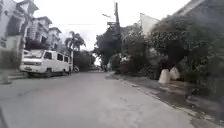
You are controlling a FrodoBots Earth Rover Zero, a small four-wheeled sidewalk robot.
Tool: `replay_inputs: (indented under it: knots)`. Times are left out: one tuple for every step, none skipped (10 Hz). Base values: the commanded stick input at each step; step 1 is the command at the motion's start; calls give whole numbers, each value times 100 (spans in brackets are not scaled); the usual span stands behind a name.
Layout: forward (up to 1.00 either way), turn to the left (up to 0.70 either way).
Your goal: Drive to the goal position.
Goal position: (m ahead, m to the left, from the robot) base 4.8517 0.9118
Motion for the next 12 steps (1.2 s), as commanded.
replay_inputs:
  knots:
    - [50, -50]
    - [50, -50]
    - [50, -45]
    - [50, -33]
    - [50, 0]
    - [50, 0]
    - [50, 0]
    - [50, 0]
    - [50, 0]
    - [50, 0]
    - [50, 0]
    - [50, 0]
